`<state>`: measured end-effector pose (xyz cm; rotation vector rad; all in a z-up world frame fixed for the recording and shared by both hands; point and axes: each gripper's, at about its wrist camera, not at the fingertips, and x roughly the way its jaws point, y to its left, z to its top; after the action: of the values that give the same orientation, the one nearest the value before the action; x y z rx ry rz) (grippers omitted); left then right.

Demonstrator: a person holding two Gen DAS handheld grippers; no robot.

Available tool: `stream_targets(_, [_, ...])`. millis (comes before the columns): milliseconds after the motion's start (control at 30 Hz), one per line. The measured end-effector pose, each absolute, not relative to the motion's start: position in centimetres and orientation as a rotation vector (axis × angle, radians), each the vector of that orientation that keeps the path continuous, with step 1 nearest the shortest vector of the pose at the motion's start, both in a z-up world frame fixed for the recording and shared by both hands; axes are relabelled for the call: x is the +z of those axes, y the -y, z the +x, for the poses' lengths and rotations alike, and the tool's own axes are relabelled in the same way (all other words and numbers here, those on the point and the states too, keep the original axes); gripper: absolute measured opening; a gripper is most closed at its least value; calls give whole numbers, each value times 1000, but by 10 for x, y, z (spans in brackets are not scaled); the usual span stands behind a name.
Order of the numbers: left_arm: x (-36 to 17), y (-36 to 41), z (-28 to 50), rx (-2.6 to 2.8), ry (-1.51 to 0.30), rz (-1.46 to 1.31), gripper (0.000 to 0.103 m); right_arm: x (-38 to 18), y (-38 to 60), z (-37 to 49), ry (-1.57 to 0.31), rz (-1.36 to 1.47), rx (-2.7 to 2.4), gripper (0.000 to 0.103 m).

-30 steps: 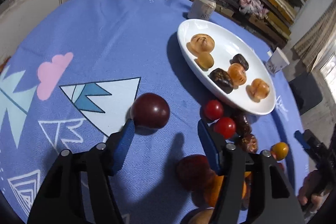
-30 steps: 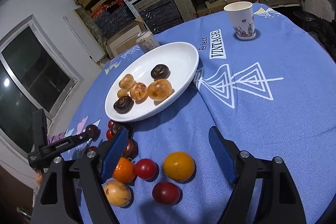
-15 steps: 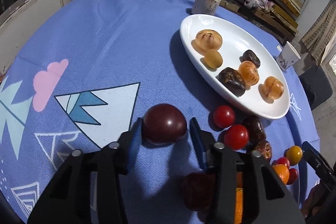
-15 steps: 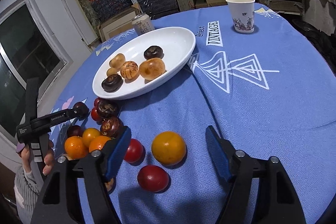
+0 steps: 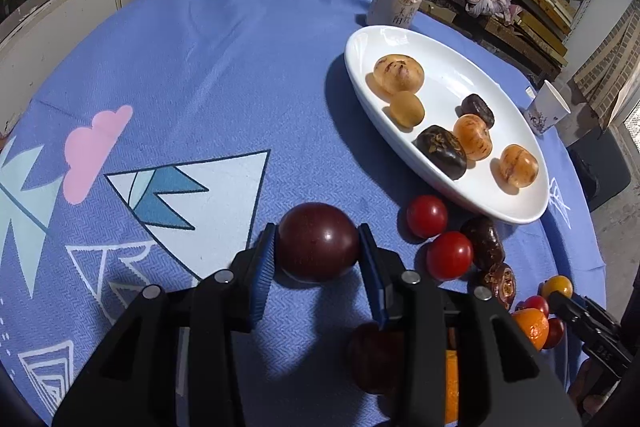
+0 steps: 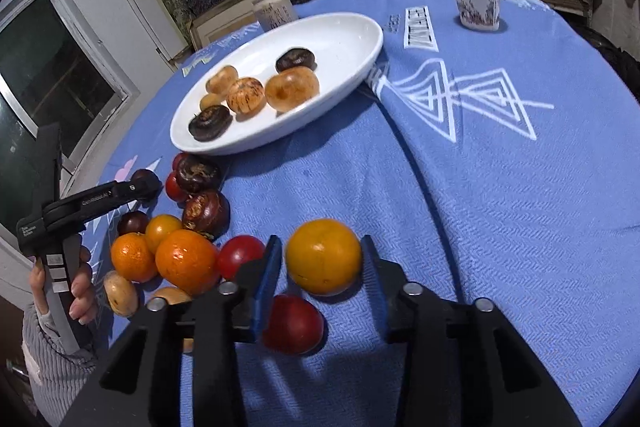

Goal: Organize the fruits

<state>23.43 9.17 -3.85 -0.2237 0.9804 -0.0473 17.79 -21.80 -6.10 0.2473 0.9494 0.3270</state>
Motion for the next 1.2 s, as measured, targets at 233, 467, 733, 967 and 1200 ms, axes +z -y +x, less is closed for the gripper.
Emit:
stream_targets(233, [-39, -89, 233, -41, -974, -199, 40, -56, 215, 174, -905, 220, 314, 38])
stream_targets(467, [-40, -82, 229, -28, -951, -146, 38, -55, 205, 173, -893, 165, 307, 38])
stream_targets(733, [18, -83, 208, -55, -756, -214, 38, -7, 203, 179, -772, 196, 348, 38])
stream_targets(967, [63, -33, 255, -101, -718, -142, 38, 43, 181, 242, -713, 181, 339, 37])
stream_targets(1200, [14, 0, 328, -99, -854, -128, 38, -6, 175, 305, -823, 169, 281, 38])
